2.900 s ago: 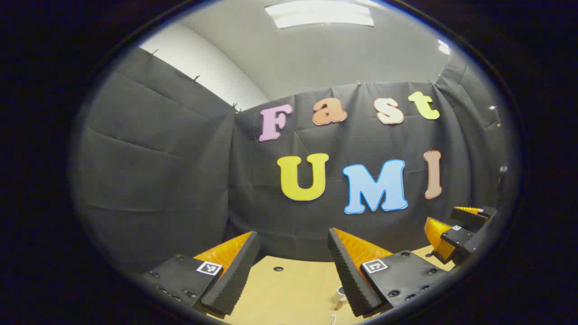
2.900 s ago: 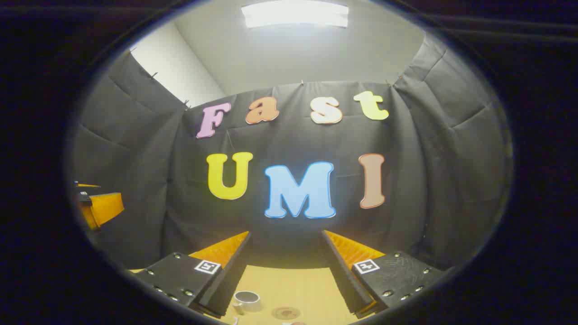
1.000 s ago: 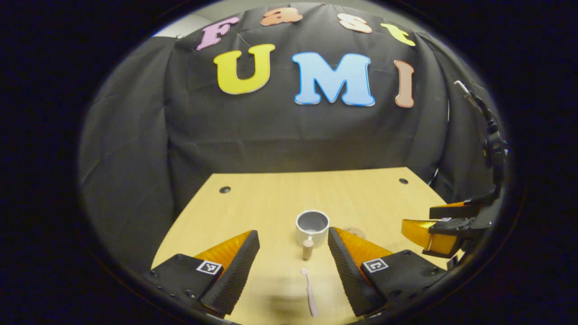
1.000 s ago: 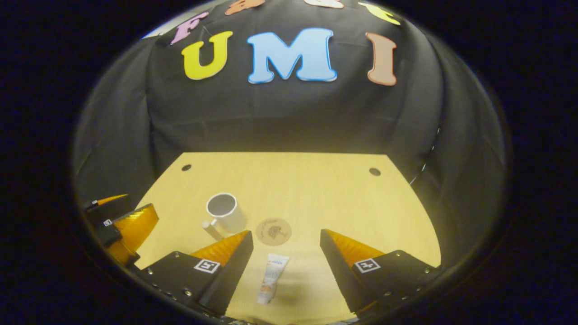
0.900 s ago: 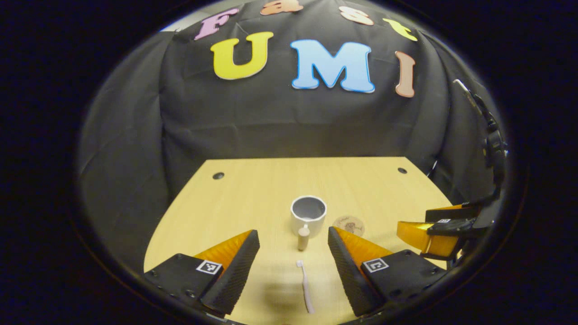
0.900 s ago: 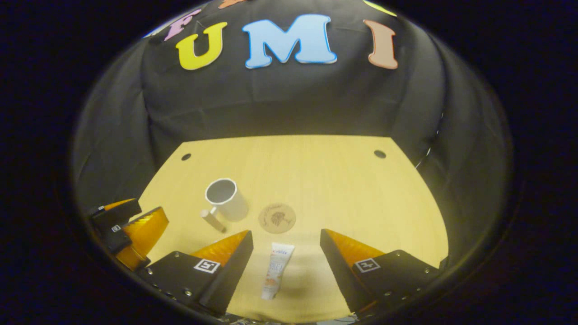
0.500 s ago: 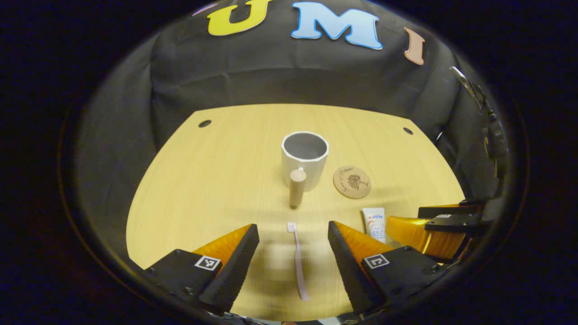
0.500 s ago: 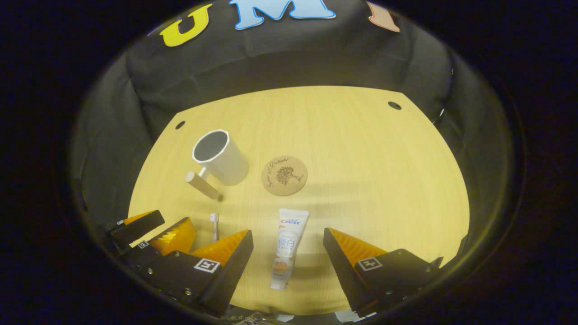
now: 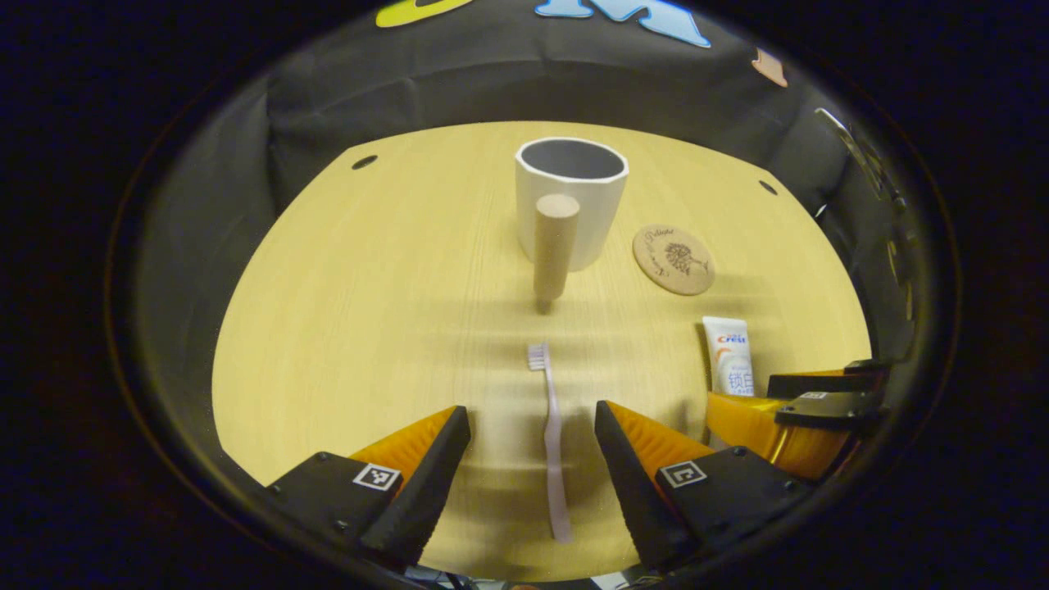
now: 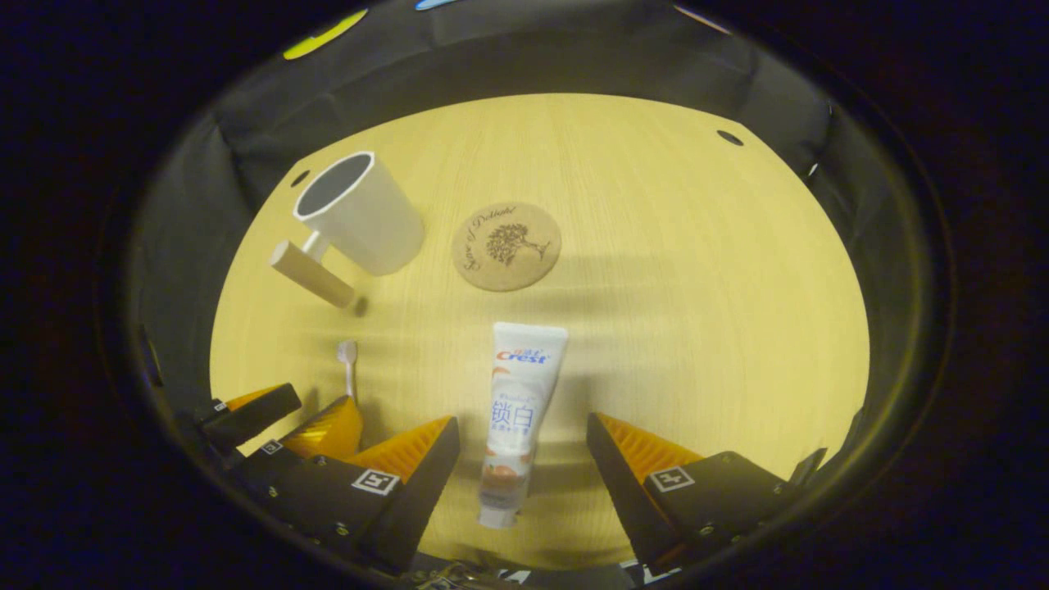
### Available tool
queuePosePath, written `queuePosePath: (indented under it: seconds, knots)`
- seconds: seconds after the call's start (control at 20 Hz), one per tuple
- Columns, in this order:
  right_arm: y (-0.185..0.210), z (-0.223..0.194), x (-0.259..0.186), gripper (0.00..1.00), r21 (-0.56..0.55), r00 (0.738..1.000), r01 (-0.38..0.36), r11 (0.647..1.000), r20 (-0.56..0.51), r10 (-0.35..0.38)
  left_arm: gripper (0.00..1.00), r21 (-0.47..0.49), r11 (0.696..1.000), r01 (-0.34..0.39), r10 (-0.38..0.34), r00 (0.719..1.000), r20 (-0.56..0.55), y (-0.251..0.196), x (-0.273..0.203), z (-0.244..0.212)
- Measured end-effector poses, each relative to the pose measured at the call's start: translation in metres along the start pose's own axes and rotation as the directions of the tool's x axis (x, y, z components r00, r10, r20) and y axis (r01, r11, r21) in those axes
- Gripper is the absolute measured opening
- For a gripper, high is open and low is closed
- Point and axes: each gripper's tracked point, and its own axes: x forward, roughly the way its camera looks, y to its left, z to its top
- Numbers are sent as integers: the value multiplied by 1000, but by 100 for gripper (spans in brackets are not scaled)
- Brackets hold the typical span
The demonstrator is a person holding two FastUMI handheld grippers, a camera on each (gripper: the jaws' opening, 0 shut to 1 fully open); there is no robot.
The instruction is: Put the toothbrush and toothpaste on the desktop into the cup, then pick up the cup and place it on the coaster on the desktop.
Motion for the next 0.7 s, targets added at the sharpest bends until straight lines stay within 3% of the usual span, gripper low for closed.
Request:
queuePosePath:
  seconds: [0.4,0.55,0.65,0.7]
  knots:
    - [-7,-9,11,93,-23,996,55,998,-68,-56,99,7,1000,-25,25,999,-34,-4,-1,-1]
    - [-7,-12,11,86,-22,994,70,997,-87,-72,100,7,1000,-22,22,1000,-13,-7,-1,4]
    - [-10,-15,12,74,-20,992,65,998,-104,-67,77,9,1000,-23,23,1000,-11,-8,-3,6]
    - [-12,-14,8,75,-20,991,71,997,-110,-73,66,18,1000,-17,17,1000,-7,-10,-4,7]
